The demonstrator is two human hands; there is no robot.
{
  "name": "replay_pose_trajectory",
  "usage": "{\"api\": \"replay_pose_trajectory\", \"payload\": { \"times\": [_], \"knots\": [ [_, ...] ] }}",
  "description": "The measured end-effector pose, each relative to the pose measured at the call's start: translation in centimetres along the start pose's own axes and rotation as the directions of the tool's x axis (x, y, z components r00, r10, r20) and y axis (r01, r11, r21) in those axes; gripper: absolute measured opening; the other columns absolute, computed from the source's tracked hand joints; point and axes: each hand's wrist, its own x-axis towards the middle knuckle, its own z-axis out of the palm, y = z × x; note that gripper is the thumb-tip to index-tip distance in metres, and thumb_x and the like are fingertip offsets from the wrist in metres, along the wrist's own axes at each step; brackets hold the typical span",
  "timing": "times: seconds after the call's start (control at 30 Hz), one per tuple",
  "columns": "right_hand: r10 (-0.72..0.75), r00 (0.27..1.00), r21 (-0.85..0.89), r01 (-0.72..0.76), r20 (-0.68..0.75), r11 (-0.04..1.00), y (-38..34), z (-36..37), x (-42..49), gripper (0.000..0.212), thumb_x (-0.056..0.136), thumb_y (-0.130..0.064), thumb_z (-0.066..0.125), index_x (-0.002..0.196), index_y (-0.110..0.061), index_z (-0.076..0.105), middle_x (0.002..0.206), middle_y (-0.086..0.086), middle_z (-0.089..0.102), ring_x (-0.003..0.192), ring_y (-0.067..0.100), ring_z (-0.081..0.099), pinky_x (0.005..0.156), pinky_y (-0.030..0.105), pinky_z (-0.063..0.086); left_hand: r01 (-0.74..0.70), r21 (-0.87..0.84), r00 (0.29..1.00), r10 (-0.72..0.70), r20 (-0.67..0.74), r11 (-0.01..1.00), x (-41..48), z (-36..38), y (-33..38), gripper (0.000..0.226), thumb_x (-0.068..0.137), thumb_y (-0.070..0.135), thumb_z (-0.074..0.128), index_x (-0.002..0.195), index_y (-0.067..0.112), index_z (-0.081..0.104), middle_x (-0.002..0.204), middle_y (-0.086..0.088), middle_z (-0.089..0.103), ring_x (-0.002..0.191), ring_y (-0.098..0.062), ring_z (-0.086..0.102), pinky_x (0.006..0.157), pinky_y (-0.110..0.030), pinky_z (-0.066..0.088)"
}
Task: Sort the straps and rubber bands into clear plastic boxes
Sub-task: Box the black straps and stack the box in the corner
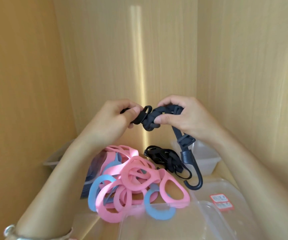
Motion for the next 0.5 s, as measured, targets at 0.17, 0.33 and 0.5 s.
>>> {"api": "replay_pose_trajectory", "payload": {
  "times": [0.17,0.33,0.5],
  "knots": [
    [0.045,0.998,0.284,-0.033,-0.035,0.958,0.1,0.6,0.0,0.042,0.068,-0.039,0.072,0.105,-0.026,0.06,0.092,-0.003,0.07,0.067,0.019,0.072,0.069,0.026,0.056,0.201,-0.489,0.977,-0.142,0.156,0.848,0.1,0.6,-0.9,0.022,0.098,0.015,0.045,0.09,0.008,0.064,0.064,-0.002,0.058,0.053,-0.012,0.043,0.052,-0.021,0.035],
    [0.15,0.989,0.529,-0.12,-0.014,0.84,0.0,1.8,0.2,0.049,0.071,-0.047,0.063,0.113,-0.025,0.052,0.086,0.002,0.072,0.055,0.019,0.066,0.048,0.025,0.049,0.306,-0.795,0.951,-0.214,0.225,0.524,0.2,1.7,-0.6,0.02,0.098,0.016,0.043,0.096,0.008,0.062,0.068,-0.007,0.061,0.053,-0.009,0.049,0.047,-0.015,0.045],
    [0.172,0.982,0.43,-0.19,0.081,0.883,0.2,1.7,0.0,0.026,0.09,-0.035,0.059,0.114,-0.027,0.052,0.083,-0.002,0.07,0.054,0.015,0.061,0.053,0.024,0.049,0.203,-0.946,0.952,-0.277,0.13,0.252,0.3,2.4,0.1,0.022,0.093,0.017,0.054,0.081,0.009,0.071,0.082,-0.011,0.069,0.063,-0.01,0.066,0.06,-0.016,0.056]
  ]
}}
